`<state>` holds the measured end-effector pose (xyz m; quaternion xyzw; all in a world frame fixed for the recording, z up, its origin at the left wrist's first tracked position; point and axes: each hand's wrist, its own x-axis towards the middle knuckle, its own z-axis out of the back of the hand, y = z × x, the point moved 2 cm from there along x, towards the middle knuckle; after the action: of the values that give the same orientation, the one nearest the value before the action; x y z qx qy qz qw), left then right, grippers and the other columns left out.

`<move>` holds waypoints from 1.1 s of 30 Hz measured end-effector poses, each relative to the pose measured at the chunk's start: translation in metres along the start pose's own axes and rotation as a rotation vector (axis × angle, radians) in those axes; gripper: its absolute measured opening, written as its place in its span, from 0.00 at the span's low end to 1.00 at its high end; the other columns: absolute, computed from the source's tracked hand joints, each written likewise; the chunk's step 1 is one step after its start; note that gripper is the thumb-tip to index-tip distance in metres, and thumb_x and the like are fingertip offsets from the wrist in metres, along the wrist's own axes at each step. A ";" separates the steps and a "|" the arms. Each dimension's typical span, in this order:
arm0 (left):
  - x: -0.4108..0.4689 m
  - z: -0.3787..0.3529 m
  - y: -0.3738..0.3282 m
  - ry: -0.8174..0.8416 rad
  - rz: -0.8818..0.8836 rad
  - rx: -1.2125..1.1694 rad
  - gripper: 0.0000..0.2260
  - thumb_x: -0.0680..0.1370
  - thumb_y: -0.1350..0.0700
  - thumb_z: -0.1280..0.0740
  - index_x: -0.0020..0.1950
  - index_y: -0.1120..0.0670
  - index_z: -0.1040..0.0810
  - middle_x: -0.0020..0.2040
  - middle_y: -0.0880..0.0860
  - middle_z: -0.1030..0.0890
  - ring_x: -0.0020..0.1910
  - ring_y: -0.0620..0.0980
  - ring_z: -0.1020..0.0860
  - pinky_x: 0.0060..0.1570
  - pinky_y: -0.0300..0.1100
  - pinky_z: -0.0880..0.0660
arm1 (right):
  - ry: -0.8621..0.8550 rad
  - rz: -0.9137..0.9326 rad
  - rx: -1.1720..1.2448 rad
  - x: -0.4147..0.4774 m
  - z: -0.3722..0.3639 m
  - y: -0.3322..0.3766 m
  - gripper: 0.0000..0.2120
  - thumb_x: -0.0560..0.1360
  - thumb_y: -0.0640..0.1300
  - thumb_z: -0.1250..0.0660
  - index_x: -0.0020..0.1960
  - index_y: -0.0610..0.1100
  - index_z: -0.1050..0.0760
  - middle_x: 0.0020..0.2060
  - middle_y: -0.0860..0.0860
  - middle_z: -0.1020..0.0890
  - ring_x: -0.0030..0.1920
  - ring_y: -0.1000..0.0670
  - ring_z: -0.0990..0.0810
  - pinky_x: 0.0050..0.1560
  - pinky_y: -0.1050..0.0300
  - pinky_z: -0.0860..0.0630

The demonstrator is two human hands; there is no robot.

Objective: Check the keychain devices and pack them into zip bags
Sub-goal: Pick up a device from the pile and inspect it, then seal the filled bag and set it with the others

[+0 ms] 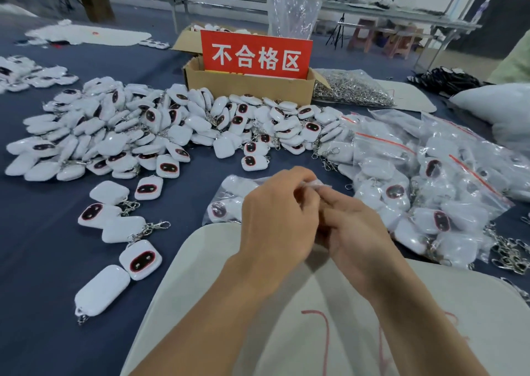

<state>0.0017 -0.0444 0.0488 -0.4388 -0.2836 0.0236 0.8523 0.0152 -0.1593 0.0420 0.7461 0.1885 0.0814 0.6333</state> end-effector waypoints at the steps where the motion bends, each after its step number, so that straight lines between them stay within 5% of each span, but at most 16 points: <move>1: 0.002 0.002 0.003 -0.035 0.013 -0.031 0.08 0.76 0.54 0.36 0.49 0.45 0.18 0.43 0.43 0.15 0.43 0.45 0.19 0.47 0.44 0.24 | -0.001 0.019 -0.098 0.001 0.001 0.000 0.24 0.74 0.26 0.41 0.55 0.47 0.14 0.46 0.45 0.12 0.39 0.47 0.18 0.36 0.59 0.21; 4: 0.011 0.010 0.010 -0.166 0.105 -0.106 0.07 0.77 0.56 0.32 0.48 0.46 0.16 0.39 0.38 0.17 0.40 0.39 0.21 0.43 0.30 0.29 | -0.386 0.145 -0.281 0.010 0.014 0.007 0.24 0.71 0.26 0.41 0.41 0.50 0.12 0.32 0.43 0.16 0.24 0.50 0.27 0.25 0.64 0.32; 7: 0.021 0.018 0.021 -0.241 0.285 -0.212 0.07 0.77 0.56 0.32 0.46 0.44 0.17 0.37 0.35 0.19 0.42 0.37 0.21 0.39 0.26 0.31 | -0.608 0.261 -0.331 0.036 0.016 0.024 0.20 0.67 0.30 0.41 0.33 0.50 0.16 0.28 0.49 0.17 0.21 0.54 0.29 0.23 0.67 0.34; 10: 0.027 0.026 0.031 -0.320 0.403 -0.330 0.07 0.77 0.56 0.32 0.45 0.45 0.16 0.40 0.38 0.18 0.40 0.41 0.21 0.39 0.32 0.28 | -0.453 0.217 -0.551 0.084 -0.001 0.030 0.21 0.72 0.29 0.38 0.38 0.50 0.14 0.36 0.53 0.13 0.38 0.55 0.16 0.41 0.63 0.22; 12: 0.030 0.030 0.035 -0.376 0.444 -0.393 0.09 0.77 0.58 0.33 0.44 0.45 0.17 0.39 0.40 0.17 0.40 0.41 0.21 0.37 0.30 0.29 | -0.242 0.142 -0.673 0.116 -0.015 0.026 0.16 0.76 0.30 0.34 0.50 0.46 0.13 0.48 0.49 0.12 0.50 0.50 0.15 0.53 0.59 0.21; 14: 0.032 0.031 0.038 -0.410 0.475 -0.439 0.10 0.76 0.59 0.34 0.41 0.45 0.18 0.38 0.41 0.17 0.39 0.41 0.20 0.37 0.30 0.28 | -0.063 0.081 -0.763 0.140 -0.026 0.017 0.10 0.78 0.33 0.33 0.56 0.39 0.15 0.49 0.46 0.15 0.50 0.49 0.18 0.52 0.59 0.25; 17: 0.034 0.033 0.040 -0.425 0.475 -0.467 0.11 0.75 0.60 0.34 0.39 0.45 0.18 0.36 0.42 0.17 0.37 0.39 0.21 0.35 0.28 0.30 | 0.049 0.207 -1.128 0.156 -0.039 0.006 0.07 0.80 0.38 0.32 0.48 0.34 0.18 0.38 0.45 0.21 0.41 0.47 0.26 0.43 0.56 0.33; 21: 0.036 0.033 0.043 -0.436 0.483 -0.471 0.11 0.76 0.59 0.34 0.39 0.44 0.19 0.35 0.41 0.18 0.35 0.39 0.22 0.34 0.28 0.31 | 0.030 0.226 -1.352 0.157 -0.035 0.005 0.06 0.81 0.44 0.34 0.52 0.42 0.22 0.47 0.45 0.19 0.47 0.45 0.24 0.42 0.58 0.33; 23: 0.035 0.032 0.044 -0.437 0.489 -0.486 0.11 0.75 0.59 0.34 0.40 0.45 0.18 0.34 0.42 0.19 0.33 0.39 0.23 0.33 0.28 0.31 | -0.062 0.204 -1.305 0.142 -0.020 0.007 0.04 0.81 0.45 0.34 0.51 0.47 0.29 0.42 0.53 0.23 0.43 0.48 0.26 0.35 0.62 0.38; 25: 0.033 0.029 0.041 -0.403 0.469 -0.474 0.10 0.75 0.59 0.34 0.40 0.45 0.18 0.33 0.43 0.20 0.31 0.39 0.25 0.32 0.28 0.31 | -0.273 0.209 -1.173 0.112 0.002 0.008 0.05 0.80 0.47 0.34 0.52 0.50 0.31 0.41 0.54 0.24 0.41 0.49 0.26 0.37 0.56 0.35; 28: 0.029 0.021 0.031 -0.132 0.373 -0.409 0.08 0.74 0.57 0.32 0.41 0.44 0.18 0.32 0.45 0.21 0.30 0.40 0.27 0.31 0.32 0.31 | -0.526 0.198 -0.809 0.051 0.031 0.007 0.06 0.79 0.45 0.33 0.50 0.54 0.29 0.40 0.52 0.17 0.40 0.46 0.20 0.41 0.50 0.28; 31: 0.015 0.005 0.017 0.181 0.156 -0.116 0.05 0.71 0.49 0.34 0.39 0.45 0.18 0.34 0.44 0.20 0.34 0.42 0.24 0.36 0.42 0.28 | -0.521 0.149 -0.329 0.003 0.042 0.000 0.07 0.80 0.37 0.35 0.50 0.48 0.22 0.38 0.43 0.14 0.30 0.48 0.21 0.31 0.54 0.29; 33: 0.002 -0.003 0.006 0.212 -0.009 0.142 0.10 0.71 0.44 0.37 0.37 0.46 0.18 0.35 0.45 0.22 0.36 0.45 0.25 0.37 0.43 0.32 | -0.506 0.106 -0.070 -0.018 0.045 -0.005 0.06 0.82 0.35 0.38 0.52 0.39 0.22 0.39 0.41 0.14 0.30 0.47 0.22 0.29 0.56 0.31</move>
<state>0.0065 -0.0421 0.0435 -0.3759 -0.1915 -0.0069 0.9066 0.0140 -0.2067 0.0306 0.7292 -0.0181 -0.0683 0.6806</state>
